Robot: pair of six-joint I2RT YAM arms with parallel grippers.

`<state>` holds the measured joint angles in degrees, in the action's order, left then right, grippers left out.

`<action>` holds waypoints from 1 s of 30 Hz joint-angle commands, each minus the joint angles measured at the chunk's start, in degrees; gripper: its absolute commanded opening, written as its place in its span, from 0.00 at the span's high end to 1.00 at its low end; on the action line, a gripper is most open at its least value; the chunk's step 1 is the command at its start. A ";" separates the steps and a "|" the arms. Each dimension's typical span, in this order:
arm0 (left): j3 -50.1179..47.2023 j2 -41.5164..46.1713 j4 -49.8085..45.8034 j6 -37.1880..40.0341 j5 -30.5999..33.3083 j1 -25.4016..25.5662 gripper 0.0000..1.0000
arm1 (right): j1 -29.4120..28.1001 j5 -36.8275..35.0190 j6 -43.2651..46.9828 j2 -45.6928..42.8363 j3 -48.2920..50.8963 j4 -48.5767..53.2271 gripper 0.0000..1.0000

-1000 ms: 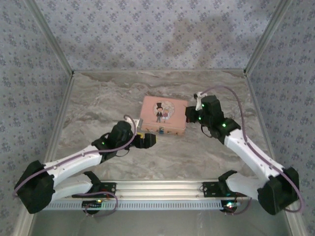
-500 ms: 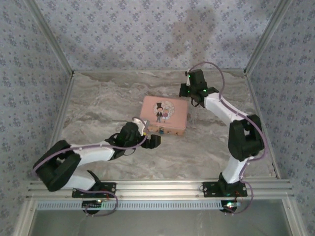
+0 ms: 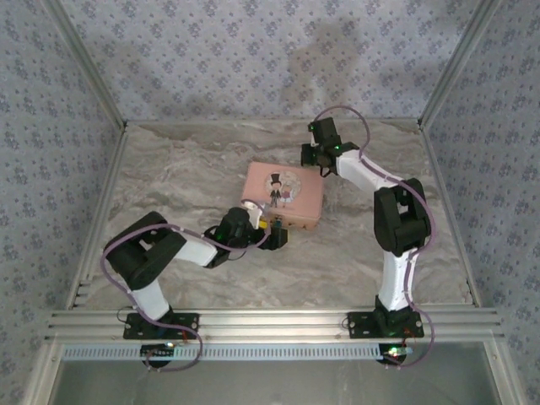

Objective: Unlock the padlock with the key

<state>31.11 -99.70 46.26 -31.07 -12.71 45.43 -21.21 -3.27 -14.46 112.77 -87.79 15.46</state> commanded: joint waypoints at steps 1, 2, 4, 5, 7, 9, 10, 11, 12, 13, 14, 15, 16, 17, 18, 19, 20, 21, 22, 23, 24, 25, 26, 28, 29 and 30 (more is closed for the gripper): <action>1.01 -2.97 7.26 1.08 -2.79 0.50 0.04 | -0.98 -1.14 1.84 1.87 -2.21 1.98 1.00; 1.05 -3.71 8.61 1.25 -3.57 0.49 0.05 | -1.23 -1.25 2.02 2.22 -2.21 2.02 1.00; 1.36 -5.04 10.49 1.36 -5.07 0.49 0.07 | -1.79 -1.71 2.57 2.84 -2.17 2.10 1.00; 1.60 -5.72 11.46 1.52 -6.21 0.49 0.08 | -1.98 -1.82 2.78 3.14 -2.04 2.19 1.00; 2.04 -6.67 12.27 1.71 -7.77 0.52 0.11 | -2.39 -1.85 2.94 3.62 -1.48 1.86 1.00; 1.74 -6.83 12.98 2.01 -7.16 0.47 0.10 | -2.69 -1.88 2.95 3.81 -0.92 1.54 1.00; 1.50 -6.82 13.44 2.45 -6.92 0.53 0.10 | -2.75 -1.74 2.95 3.99 -0.52 1.39 1.00; 1.54 -6.82 13.56 2.95 -7.32 0.43 0.10 | -2.81 -1.74 2.94 4.14 -0.31 1.22 1.00; 1.79 -6.95 13.54 3.64 -8.11 0.45 0.10 | -2.98 -1.77 2.88 4.21 -0.06 1.10 1.00; 2.14 -7.06 13.30 4.21 -8.34 0.48 0.11 | -3.17 -1.66 2.91 4.38 0.11 1.01 1.00; 2.20 -7.17 13.23 4.47 -7.61 0.46 0.11 | -3.23 -1.80 2.86 4.39 0.23 1.00 1.00; 2.11 -7.34 13.68 4.68 -6.38 0.49 0.10 | -3.55 -1.89 2.92 4.42 0.38 0.93 1.00; 1.95 -7.69 14.54 5.06 -5.62 0.48 0.09 | -3.78 -1.92 2.96 4.39 0.51 0.76 1.00; 1.98 -8.06 15.29 5.30 -5.21 0.49 0.08 | -3.94 -1.96 2.94 4.39 0.67 0.65 1.00; 2.02 -8.60 16.41 5.58 -5.30 0.53 0.08 | -4.19 -2.16 2.95 4.39 0.85 0.55 1.00; 2.04 -9.22 17.90 5.96 -4.62 0.60 0.07 | -4.37 -2.33 2.95 4.39 1.08 0.31 1.00; 1.90 -9.52 18.77 6.30 -2.87 0.77 0.07 | -4.67 -2.40 2.95 4.39 1.36 0.20 1.00; 1.86 -9.66 19.27 6.89 -1.35 0.96 0.07 | -4.85 -2.44 2.92 4.47 1.60 -0.01 1.00; 1.77 -9.72 19.61 7.69 1.13 1.43 0.07 | -5.06 -2.60 2.94 4.55 1.79 -0.14 1.00; 1.76 -9.72 19.71 8.38 3.81 1.87 0.06 | -5.21 -2.71 2.97 4.65 1.99 -0.25 1.00; 1.93 -9.81 19.68 8.92 5.55 2.22 0.05 | -5.40 -2.79 2.92 4.65 2.30 -0.48 1.00; 2.18 -9.97 19.78 9.36 7.55 2.58 0.05 | -5.51 -2.82 2.90 4.73 2.59 -0.54 1.00; 2.28 -10.30 20.13 10.08 8.96 2.93 0.05 | -5.59 -2.80 2.88 4.74 2.86 -0.67 1.00; 2.61 -11.15 21.61 11.79 11.02 3.88 0.05 | -5.83 -2.88 2.80 4.65 3.44 -1.02 1.00; 2.89 -11.68 22.38 12.49 11.39 4.38 0.05 | -5.81 -2.80 2.81 4.65 3.71 -1.05 1.00; 3.14 -12.10 22.96 12.82 11.21 4.74 0.06 | -5.90 -2.80 2.81 4.63 3.89 -1.06 1.00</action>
<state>32.23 -110.41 63.61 -22.33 -6.04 49.47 -25.28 -7.99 -12.36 116.18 -86.08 10.22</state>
